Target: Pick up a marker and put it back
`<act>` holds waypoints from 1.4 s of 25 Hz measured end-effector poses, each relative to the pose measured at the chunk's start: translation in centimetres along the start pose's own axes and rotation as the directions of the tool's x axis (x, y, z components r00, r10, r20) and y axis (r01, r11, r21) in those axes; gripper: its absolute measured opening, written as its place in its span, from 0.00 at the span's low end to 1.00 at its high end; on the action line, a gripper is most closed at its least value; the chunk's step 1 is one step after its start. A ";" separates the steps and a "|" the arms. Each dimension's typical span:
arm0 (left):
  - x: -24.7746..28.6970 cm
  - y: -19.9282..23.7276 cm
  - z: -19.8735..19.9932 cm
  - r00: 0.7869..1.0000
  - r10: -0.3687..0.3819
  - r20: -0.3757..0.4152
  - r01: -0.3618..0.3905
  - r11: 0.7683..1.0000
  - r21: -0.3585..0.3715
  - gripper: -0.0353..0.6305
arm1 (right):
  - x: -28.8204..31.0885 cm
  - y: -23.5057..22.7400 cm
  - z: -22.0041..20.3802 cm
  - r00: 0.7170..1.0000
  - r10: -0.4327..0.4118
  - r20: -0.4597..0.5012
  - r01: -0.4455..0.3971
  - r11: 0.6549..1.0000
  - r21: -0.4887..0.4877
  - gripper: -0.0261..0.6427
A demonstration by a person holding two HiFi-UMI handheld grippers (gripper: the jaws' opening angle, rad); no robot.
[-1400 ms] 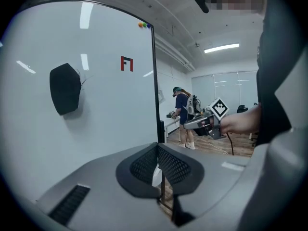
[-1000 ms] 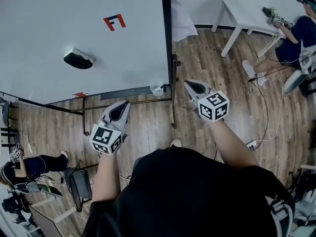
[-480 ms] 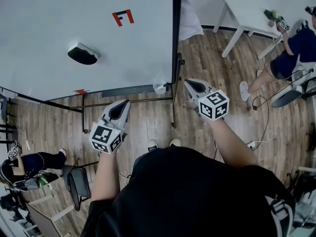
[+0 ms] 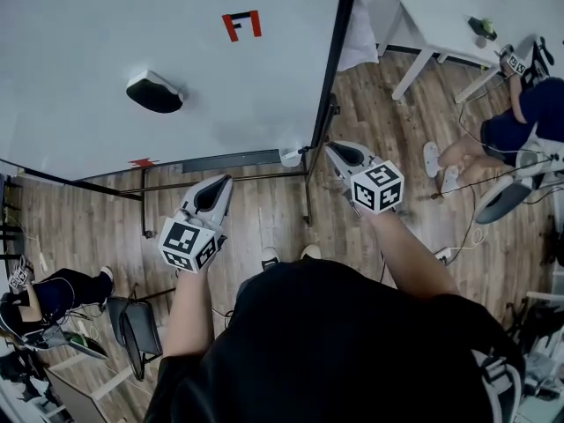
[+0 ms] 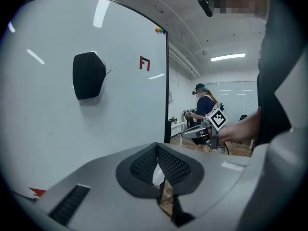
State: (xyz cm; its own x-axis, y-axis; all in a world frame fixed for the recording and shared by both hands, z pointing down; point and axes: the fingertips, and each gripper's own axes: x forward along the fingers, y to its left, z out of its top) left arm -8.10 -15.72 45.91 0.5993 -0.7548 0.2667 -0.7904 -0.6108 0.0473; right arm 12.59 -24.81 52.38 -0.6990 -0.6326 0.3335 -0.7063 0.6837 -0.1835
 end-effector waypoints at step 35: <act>1.3 5.2 -4.3 0.997 -0.037 -0.067 0.032 0.996 -0.080 0.07 | 11.1 -2.5 -12.0 0.971 0.001 -0.239 0.042 0.984 0.175 0.27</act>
State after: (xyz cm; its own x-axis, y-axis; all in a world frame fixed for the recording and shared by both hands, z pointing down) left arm -12.00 -18.83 50.62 0.6184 -0.7139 0.3284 -0.7785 -0.6135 0.1325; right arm 7.98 -29.14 67.66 -0.6528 -0.5263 0.5449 -0.7436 0.5826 -0.3280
